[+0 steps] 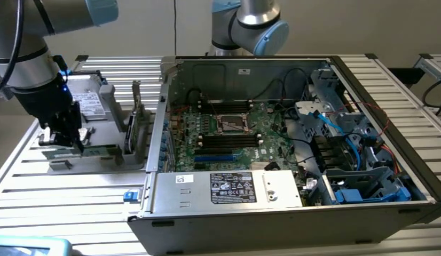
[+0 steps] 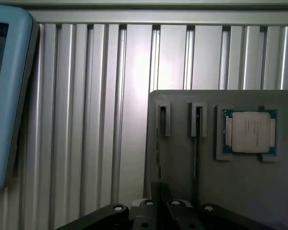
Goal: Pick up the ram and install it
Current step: 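Pick up the ram and move it above insertion slot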
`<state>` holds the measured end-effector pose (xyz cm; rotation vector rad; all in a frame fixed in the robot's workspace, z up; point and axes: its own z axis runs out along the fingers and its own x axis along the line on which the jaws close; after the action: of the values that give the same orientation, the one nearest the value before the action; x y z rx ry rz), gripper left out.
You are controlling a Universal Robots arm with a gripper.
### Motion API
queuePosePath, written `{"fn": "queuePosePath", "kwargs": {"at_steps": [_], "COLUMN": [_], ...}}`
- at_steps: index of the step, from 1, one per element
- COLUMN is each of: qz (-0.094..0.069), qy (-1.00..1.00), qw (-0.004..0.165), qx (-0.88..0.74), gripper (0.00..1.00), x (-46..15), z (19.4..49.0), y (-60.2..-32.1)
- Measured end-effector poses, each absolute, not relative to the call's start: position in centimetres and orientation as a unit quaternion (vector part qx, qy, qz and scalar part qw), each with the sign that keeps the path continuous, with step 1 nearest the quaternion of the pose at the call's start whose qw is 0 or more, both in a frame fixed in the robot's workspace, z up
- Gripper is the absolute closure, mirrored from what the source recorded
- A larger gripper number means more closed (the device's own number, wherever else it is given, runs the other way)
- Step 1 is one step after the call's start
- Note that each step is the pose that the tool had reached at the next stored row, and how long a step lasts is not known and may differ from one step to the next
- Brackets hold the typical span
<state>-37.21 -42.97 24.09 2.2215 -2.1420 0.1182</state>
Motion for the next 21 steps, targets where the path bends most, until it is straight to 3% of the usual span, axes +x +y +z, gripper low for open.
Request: {"fn": "queuePosePath", "kwargs": {"at_steps": [21], "qz": [0.044], "qy": [-0.693], "qw": [0.033], "qx": [0.719], "gripper": [0.87], "x": [-37.2], "z": [33.0], "y": [-43.0]}}
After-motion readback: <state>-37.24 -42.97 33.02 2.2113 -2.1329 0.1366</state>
